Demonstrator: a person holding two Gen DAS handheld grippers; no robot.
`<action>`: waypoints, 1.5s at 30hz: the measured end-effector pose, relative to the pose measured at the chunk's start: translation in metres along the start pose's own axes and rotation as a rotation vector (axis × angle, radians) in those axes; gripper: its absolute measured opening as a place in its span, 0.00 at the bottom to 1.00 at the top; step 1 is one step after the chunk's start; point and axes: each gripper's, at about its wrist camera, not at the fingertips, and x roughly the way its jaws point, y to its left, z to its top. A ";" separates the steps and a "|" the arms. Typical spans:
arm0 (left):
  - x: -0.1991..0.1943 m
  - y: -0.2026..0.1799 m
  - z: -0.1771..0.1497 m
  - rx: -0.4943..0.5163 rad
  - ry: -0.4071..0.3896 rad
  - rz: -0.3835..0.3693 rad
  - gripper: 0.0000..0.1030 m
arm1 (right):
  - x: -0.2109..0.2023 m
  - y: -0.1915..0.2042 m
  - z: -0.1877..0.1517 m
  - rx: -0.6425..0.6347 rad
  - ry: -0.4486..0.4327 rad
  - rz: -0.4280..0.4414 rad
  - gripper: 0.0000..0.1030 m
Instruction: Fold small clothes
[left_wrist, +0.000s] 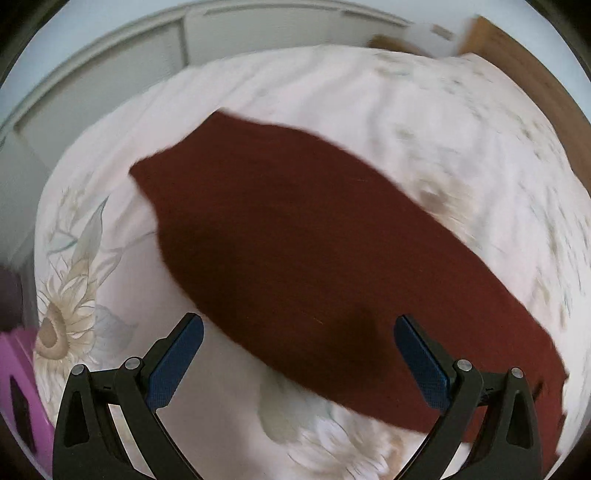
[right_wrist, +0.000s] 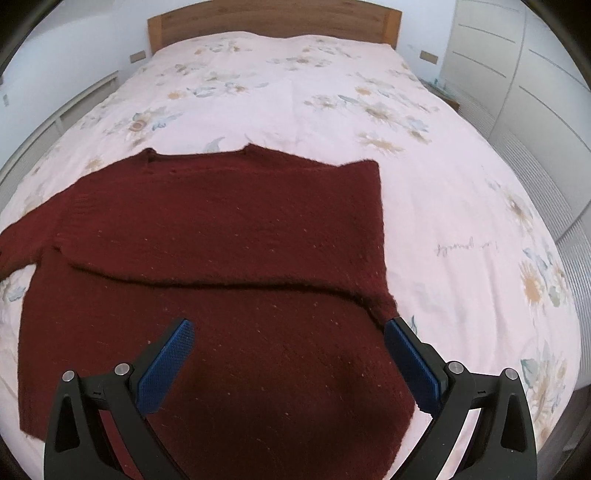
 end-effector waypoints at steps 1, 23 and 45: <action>0.003 0.008 0.004 -0.035 0.016 0.000 0.99 | 0.002 -0.001 0.000 0.001 0.004 0.000 1.00; -0.050 -0.081 -0.020 0.287 0.008 -0.080 0.13 | 0.004 -0.008 0.006 0.022 -0.010 0.031 1.00; -0.126 -0.340 -0.198 0.782 0.099 -0.518 0.11 | -0.019 -0.041 0.032 0.065 -0.072 0.034 1.00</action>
